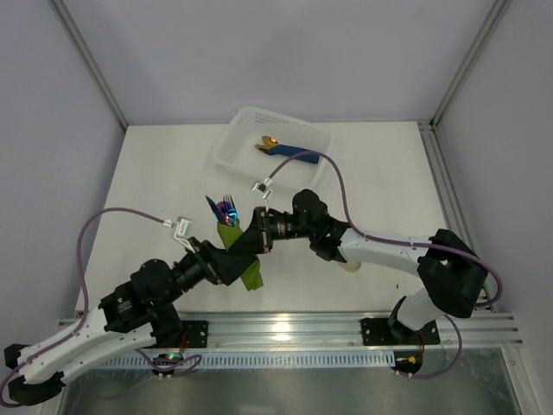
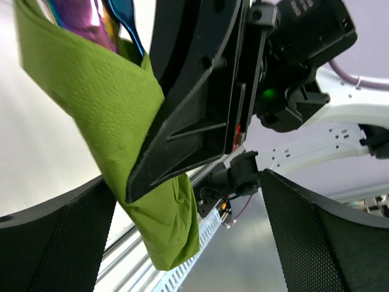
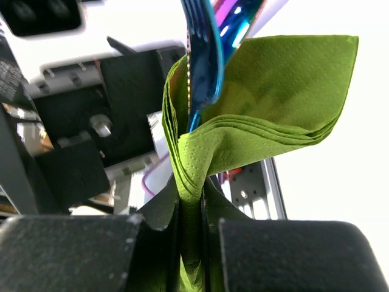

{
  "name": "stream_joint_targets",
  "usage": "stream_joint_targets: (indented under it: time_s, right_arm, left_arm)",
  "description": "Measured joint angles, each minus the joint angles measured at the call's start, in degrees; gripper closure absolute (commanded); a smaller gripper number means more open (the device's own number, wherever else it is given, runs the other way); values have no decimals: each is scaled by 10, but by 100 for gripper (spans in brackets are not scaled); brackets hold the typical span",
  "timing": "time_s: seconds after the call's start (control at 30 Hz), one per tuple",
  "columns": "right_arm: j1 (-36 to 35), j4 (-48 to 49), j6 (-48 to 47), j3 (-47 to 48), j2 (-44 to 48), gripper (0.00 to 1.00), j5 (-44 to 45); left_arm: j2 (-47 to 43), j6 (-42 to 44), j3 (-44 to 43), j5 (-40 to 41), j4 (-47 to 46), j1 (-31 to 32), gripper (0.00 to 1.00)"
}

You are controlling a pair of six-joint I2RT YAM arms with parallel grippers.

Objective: Place the utensils on the paper napkin and roll it up
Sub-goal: Roll the napkin, then place the utensils in the bin.

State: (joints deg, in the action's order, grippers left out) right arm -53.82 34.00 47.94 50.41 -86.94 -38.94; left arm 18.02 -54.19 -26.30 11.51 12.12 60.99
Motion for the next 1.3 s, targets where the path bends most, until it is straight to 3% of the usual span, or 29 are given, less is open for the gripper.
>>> stream_joint_targets:
  time_s: [0.33, 0.6, 0.8, 1.07, 1.17, 1.3]
  right_arm:
    - [57, -183, -123, 75, 0, 96, 9]
    - [163, -392, -308, 246, -42, 96, 19]
    - [222, -547, -493, 409, -132, 96, 56]
    - [241, -721, -650, 751, -379, 97, 117]
    - [254, -749, -690, 815, -433, 96, 134]
    - [279, -762, -718, 831, -455, 96, 142]
  left_arm:
    - [-87, -11, -74, 147, 152, 0, 1]
    - [6, -38, -137, 231, 248, 0, 1]
    - [56, -48, -136, 237, 261, 0, 1]
    - [125, -56, -147, 250, 278, 0, 1]
    - [134, -55, -147, 255, 281, 0, 1]
    - [138, -46, -147, 265, 280, 0, 1]
